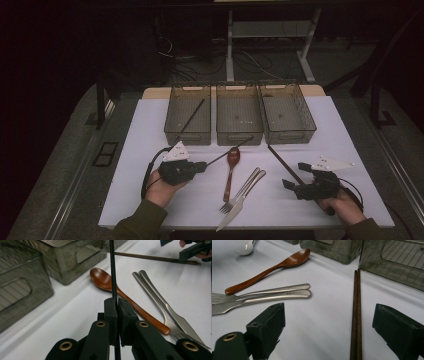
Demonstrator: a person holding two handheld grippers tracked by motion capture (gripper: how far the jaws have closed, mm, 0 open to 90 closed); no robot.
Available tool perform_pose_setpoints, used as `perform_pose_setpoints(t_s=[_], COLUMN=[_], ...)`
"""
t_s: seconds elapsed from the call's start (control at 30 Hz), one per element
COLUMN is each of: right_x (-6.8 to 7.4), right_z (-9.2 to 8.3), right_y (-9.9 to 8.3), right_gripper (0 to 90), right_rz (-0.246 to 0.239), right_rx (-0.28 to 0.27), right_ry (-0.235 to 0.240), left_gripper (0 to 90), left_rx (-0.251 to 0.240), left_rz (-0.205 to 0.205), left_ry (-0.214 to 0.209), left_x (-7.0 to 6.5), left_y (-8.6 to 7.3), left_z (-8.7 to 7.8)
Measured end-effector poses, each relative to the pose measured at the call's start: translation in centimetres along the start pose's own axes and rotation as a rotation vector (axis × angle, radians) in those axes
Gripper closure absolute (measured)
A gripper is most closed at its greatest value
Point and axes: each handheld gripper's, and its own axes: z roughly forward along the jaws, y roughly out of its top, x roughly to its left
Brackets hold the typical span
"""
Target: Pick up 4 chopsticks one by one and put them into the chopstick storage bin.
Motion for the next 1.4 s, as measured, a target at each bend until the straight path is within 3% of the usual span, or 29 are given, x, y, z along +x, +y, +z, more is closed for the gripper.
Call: perform_pose_setpoints(t_s=[0.87, 1.4], right_x=[0.0, -0.1], right_z=[0.1, 0.2], right_y=[0.0, -0.1], right_gripper=[10.7, 10.7], right_rz=[0.006, 0.008], right_rx=[0.008, 0.008], right_ry=[-0.001, -0.005], left_gripper=[84.9, 84.9], left_rx=[-0.080, -0.083], left_rz=[-0.046, -0.058], left_ry=[0.101, 0.149], left_x=[4.7, 7.2], left_y=[2.2, 3.7], left_z=[-0.9, -0.1])
